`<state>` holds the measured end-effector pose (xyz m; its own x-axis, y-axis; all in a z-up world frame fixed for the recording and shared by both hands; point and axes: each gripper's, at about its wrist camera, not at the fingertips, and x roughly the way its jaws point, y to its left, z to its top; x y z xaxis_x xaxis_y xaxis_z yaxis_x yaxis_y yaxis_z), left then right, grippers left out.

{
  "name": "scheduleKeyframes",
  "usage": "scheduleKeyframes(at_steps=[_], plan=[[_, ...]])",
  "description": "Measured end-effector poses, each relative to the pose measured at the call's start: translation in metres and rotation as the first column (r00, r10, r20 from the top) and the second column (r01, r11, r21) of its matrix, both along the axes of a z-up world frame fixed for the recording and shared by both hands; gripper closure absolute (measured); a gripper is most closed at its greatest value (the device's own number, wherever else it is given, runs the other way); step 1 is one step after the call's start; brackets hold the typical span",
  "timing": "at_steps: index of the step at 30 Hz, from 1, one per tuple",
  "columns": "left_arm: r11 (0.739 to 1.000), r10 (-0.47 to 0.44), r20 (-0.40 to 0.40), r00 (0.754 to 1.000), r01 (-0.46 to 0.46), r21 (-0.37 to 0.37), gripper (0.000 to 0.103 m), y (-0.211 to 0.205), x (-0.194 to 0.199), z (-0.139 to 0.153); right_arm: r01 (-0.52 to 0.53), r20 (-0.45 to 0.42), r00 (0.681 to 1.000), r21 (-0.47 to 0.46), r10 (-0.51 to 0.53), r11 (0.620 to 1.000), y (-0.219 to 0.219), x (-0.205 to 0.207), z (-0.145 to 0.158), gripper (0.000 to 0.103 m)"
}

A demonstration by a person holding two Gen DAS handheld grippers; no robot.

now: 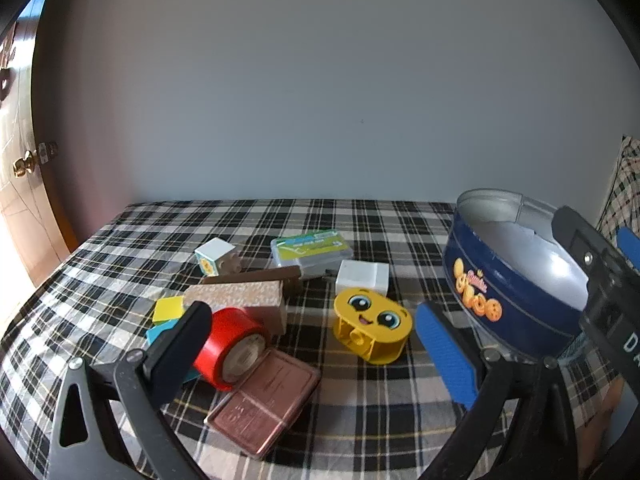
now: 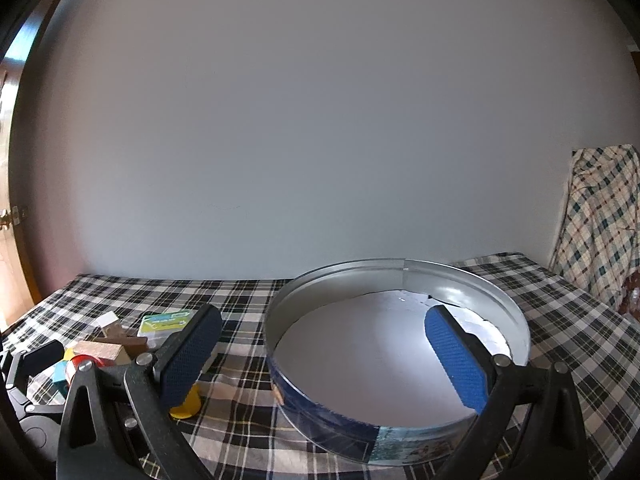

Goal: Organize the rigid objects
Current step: 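Grasp the yellow smiley block with the right tool while the left tool grasps the brown chocolate bar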

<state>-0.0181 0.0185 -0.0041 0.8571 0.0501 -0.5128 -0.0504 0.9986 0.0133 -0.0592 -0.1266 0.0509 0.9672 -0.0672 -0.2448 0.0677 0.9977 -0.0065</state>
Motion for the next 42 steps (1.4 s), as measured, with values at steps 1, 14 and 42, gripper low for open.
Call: scheduleKeyframes(at_steps=[1, 14, 42], plan=[[1.0, -0.001, -0.006, 1.0, 0.001, -0.003, 0.0, 0.002, -0.001, 0.0, -0.004, -0.002, 1.0, -0.003, 0.004, 1.0, 0.001, 0.0, 0.0, 0.0], [0.999, 0.022, -0.117, 0.993, -0.026, -0.032, 0.0, 0.05, -0.017, -0.008, -0.102, -0.075, 0.992, -0.004, 0.102, 0.995, 0.011, 0.006, -0.01, 0.001], [0.987, -0.151, -0.348, 0.925, 0.122, -0.104, 0.04, 0.051, 0.006, -0.044, -0.442, -0.477, 0.768, 0.087, 0.427, 0.893, 0.087, 0.07, -0.053, 0.057]])
